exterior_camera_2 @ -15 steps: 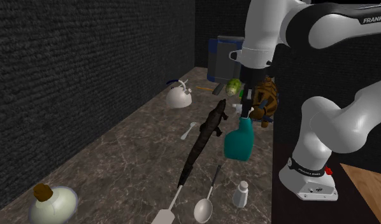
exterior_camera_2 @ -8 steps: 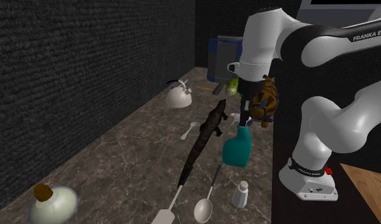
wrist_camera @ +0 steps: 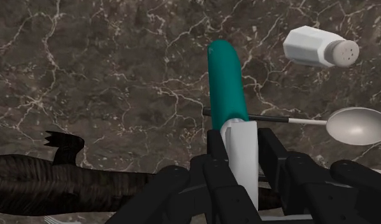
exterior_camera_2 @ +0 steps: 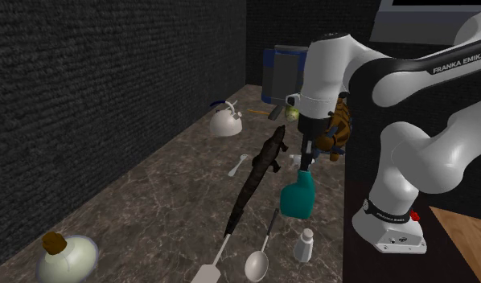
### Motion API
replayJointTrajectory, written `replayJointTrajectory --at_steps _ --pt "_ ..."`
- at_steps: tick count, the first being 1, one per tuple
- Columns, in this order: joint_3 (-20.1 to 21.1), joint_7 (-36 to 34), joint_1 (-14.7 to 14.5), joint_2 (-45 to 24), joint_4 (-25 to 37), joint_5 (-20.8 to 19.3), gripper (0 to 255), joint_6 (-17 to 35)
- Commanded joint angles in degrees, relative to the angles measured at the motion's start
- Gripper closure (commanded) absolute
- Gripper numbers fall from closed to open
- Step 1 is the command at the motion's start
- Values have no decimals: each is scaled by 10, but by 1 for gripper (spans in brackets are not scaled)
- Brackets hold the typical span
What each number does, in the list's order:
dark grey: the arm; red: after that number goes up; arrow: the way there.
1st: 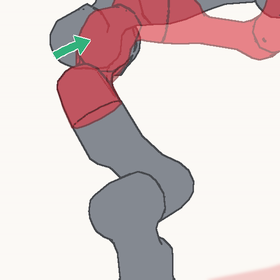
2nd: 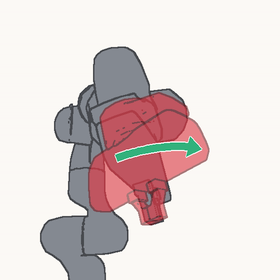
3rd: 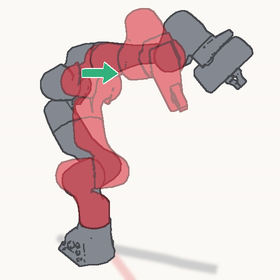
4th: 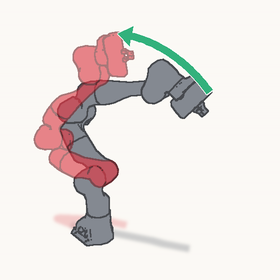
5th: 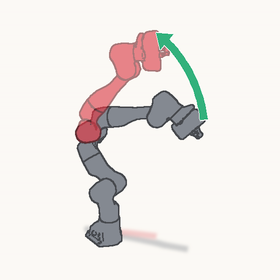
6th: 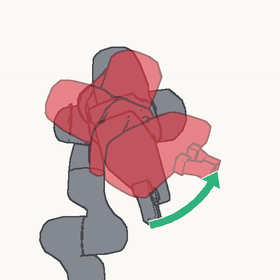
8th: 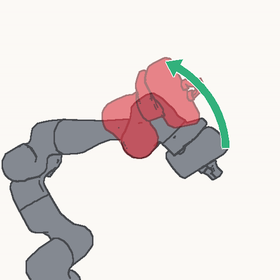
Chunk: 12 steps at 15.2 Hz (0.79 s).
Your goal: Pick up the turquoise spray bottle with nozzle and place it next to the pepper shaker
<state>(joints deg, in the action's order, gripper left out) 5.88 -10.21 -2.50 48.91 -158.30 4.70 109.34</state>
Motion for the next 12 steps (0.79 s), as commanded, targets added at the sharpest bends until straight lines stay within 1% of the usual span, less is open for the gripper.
replayJointTrajectory --at_steps 1,2,9,10,12 --pt "2 -1 -1 -4 -14 2 255 18" --pt "3 -1 -1 -5 -19 3 255 25" --pt "3 -1 -1 -5 -19 3 255 25" --pt "3 -1 -1 -5 -19 3 0 25" --pt "3 -1 -1 -5 -19 3 0 25"
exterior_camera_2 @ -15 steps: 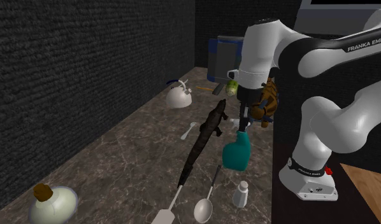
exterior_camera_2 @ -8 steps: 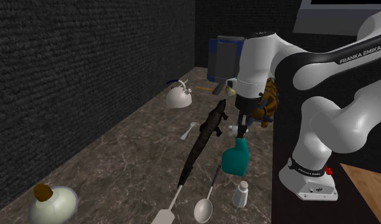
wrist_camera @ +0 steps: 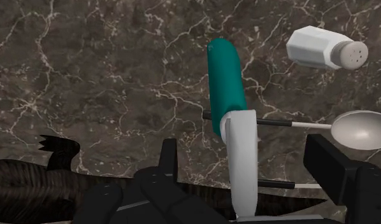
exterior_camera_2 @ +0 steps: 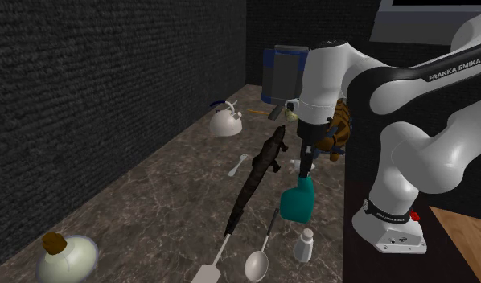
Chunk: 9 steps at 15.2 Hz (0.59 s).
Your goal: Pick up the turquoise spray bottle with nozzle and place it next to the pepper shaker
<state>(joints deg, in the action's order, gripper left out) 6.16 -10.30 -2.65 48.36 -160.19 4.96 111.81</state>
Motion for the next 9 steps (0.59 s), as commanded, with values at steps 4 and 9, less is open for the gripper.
replayJointTrajectory --at_steps 4,9 --pt "-2 0 1 5 17 -2 0 -22" --pt "-6 -1 3 12 67 -6 0 -79"
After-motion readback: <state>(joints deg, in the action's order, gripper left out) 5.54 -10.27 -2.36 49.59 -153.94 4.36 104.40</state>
